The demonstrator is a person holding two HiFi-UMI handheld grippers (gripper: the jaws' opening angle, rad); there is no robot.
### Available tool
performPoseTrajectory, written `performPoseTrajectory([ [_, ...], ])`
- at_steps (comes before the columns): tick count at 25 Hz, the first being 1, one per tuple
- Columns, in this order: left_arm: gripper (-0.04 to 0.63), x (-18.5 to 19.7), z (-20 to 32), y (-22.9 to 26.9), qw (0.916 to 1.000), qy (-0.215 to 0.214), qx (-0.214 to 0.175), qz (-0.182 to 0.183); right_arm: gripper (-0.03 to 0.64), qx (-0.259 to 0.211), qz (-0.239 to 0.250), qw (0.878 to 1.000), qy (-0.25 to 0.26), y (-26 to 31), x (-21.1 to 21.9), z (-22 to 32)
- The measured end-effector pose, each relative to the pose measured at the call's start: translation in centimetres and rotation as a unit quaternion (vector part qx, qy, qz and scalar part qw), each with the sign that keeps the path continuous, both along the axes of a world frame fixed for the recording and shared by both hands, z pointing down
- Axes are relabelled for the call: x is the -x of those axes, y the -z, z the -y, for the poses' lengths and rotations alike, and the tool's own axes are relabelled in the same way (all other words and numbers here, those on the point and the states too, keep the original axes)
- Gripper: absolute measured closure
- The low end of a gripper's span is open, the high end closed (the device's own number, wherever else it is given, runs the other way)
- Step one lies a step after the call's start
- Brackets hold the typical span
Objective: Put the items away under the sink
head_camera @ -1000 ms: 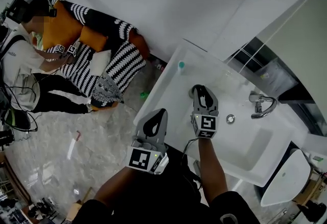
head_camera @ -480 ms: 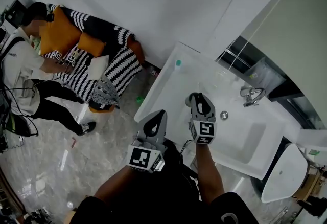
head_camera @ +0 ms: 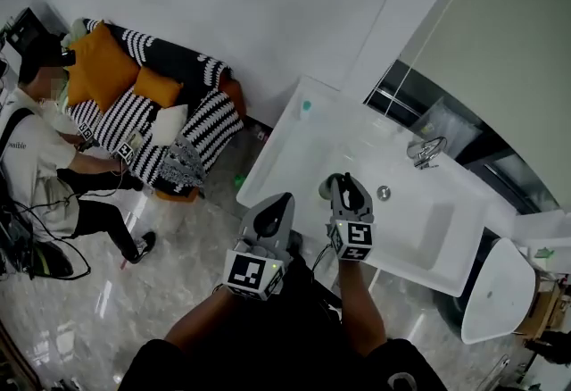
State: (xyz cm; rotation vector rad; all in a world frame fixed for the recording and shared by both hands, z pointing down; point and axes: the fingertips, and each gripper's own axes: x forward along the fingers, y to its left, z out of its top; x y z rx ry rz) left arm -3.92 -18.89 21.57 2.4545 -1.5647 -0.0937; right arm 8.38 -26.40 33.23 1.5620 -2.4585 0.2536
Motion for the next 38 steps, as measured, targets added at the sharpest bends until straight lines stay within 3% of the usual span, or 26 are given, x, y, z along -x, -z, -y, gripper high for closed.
performPoseTrajectory([
  [14, 0.588, -0.6, -6.9, 2.2, 0.9966, -0.078, -0.024, -0.005, 0.500, -0.010, -0.003, 0.999, -0.050, 2.6, -0.6, -10.3],
  [23, 0.587, -0.6, -12.2, 2.2, 0.9912, -0.131, -0.013, -0.008, 0.500, 0.004, -0.001, 0.995, -0.104, 2.9, -1.8, -18.2],
  [31, 0.587, -0.7, -14.6, 1.4, 0.9899, -0.141, -0.011, -0.006, 0.500, 0.007, 0.005, 0.993, -0.119, 2.4, -2.6, -22.4],
  [38, 0.588, -3.0, -16.9, 1.1, 0.9892, -0.146, -0.010, -0.005, 0.500, 0.009, 0.004, 0.994, -0.109, 2.4, -3.9, -25.0],
])
